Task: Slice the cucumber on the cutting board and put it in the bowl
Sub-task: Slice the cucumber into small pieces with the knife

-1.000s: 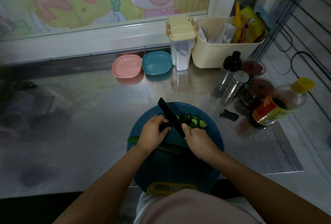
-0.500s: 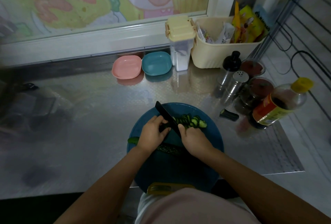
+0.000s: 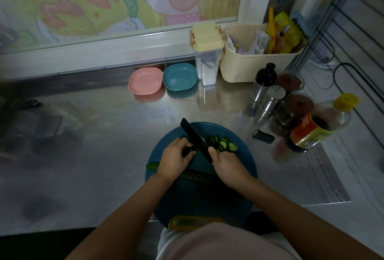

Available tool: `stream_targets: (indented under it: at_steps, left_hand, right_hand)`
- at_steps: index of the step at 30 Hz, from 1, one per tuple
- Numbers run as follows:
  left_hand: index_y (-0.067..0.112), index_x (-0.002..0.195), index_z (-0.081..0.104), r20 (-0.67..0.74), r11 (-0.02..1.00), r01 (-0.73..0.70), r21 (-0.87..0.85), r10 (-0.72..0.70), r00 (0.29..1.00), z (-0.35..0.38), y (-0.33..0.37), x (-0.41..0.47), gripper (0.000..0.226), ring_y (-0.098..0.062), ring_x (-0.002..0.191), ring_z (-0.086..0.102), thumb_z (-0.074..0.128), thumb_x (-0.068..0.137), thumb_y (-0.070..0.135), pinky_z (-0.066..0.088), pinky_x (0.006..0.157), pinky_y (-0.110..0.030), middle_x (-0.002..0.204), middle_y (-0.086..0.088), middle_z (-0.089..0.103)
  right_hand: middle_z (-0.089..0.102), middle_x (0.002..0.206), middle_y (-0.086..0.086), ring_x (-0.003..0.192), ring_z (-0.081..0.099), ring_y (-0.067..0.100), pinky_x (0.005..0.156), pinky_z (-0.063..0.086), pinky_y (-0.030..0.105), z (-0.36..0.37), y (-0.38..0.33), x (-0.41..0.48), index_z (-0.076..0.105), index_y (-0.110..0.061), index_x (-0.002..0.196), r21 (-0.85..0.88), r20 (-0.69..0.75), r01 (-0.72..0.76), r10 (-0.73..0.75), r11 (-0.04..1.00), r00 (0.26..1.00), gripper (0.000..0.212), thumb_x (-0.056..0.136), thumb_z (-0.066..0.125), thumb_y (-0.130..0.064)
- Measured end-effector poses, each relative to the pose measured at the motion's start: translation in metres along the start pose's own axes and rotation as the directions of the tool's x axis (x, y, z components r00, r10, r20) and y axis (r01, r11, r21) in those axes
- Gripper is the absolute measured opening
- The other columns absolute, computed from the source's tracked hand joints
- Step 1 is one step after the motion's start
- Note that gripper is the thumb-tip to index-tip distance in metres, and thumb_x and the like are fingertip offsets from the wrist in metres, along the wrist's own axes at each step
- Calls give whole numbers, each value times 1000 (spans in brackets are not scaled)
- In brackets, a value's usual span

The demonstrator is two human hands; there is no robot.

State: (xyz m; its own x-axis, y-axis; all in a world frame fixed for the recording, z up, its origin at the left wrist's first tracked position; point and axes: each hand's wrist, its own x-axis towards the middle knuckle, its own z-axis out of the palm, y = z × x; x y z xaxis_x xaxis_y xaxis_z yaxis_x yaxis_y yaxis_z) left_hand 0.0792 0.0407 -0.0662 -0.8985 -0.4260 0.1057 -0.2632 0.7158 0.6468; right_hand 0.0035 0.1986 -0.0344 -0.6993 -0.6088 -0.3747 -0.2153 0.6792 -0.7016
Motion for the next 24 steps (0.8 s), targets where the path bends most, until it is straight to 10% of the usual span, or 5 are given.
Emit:
stream_targets:
  at_steps: [12, 19, 24]
  left_hand:
    - [8, 88, 63, 3, 1000, -16, 17, 16, 1000, -1, 3, 0, 15, -10, 74, 53, 74, 78, 13, 37, 61, -18, 85, 2, 57]
    - [7, 89, 64, -2, 1000, -23, -6, 22, 1000, -3, 4, 1, 15, -10, 75, 52, 74, 78, 10, 32, 60, -13, 84, 5, 53]
    - [4, 93, 65, 46, 999, -32, -31, 33, 998, -6, 0, 0, 19, -10, 79, 53, 74, 78, 10, 34, 66, -2, 90, -3, 60]
  right_hand:
    - [45, 54, 6, 54, 47, 20, 55, 35, 31, 6, -3, -2, 44, -8, 52, -59, -19, 50, -51, 997, 999, 64, 102, 20, -40]
    - [52, 67, 8, 89, 56, 32, 98, 37, 42, 18, -10, 3, 40, -15, 55, -125, -25, 42, -45, 991, 999, 59, 103, 14, -38]
    - [44, 57, 3, 67, 52, 25, 67, 42, 32, 14, -3, 5, 41, -11, 53, -64, -28, -8, 6, 998, 1000, 62, 102, 19, -41]
